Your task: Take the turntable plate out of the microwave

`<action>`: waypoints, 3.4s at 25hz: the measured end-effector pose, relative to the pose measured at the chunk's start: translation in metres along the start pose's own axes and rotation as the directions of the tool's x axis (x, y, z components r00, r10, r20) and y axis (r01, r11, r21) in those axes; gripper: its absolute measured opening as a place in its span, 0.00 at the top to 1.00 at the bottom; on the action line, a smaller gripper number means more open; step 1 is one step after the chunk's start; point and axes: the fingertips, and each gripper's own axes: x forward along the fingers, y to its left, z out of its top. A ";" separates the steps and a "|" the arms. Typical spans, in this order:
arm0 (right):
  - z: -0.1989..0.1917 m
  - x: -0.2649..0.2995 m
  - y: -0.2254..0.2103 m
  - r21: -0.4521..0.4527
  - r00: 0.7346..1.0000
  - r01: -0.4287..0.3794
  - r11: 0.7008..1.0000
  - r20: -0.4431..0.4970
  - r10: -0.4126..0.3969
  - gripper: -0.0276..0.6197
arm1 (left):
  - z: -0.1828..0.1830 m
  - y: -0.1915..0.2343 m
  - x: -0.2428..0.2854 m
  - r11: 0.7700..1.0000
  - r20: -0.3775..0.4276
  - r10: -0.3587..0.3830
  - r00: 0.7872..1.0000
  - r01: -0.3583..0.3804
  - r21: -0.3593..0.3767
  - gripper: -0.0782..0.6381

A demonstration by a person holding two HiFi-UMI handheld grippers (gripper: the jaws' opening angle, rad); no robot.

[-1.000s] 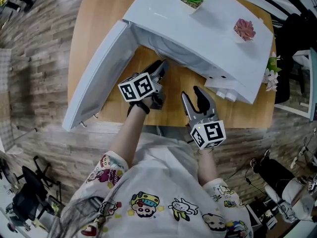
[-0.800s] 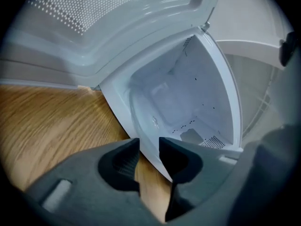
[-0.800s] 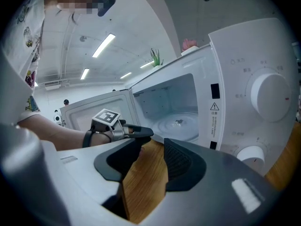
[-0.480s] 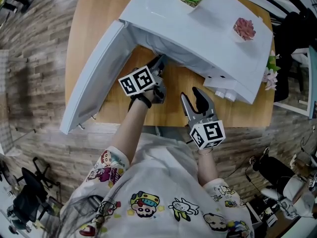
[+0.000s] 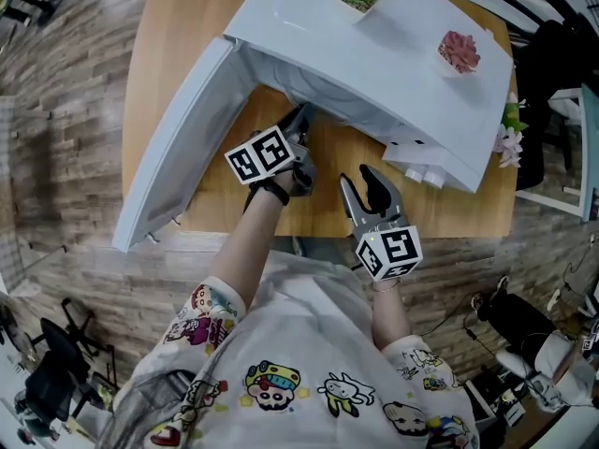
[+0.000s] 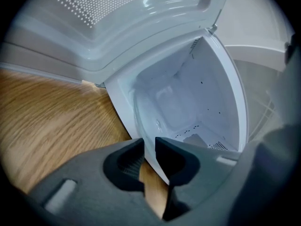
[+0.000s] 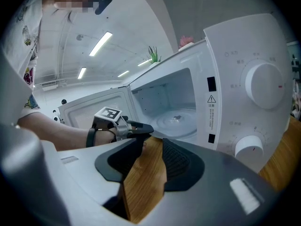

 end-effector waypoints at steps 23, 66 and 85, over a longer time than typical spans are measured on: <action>-0.009 0.002 0.004 0.061 1.000 -0.006 0.998 0.002 0.006 0.71 | -0.023 0.006 -0.042 0.997 -0.003 0.023 1.000 -0.023 -0.075 0.81; -0.029 0.073 -0.041 0.737 0.987 -0.147 0.660 0.149 0.053 0.55 | -0.032 0.002 -0.081 0.989 0.016 -0.004 1.000 0.006 -0.145 0.82; -0.020 0.085 -0.052 0.848 0.957 -0.258 0.463 0.291 -0.002 0.85 | -0.022 0.008 -0.073 0.988 0.035 -0.006 0.999 0.011 -0.151 0.79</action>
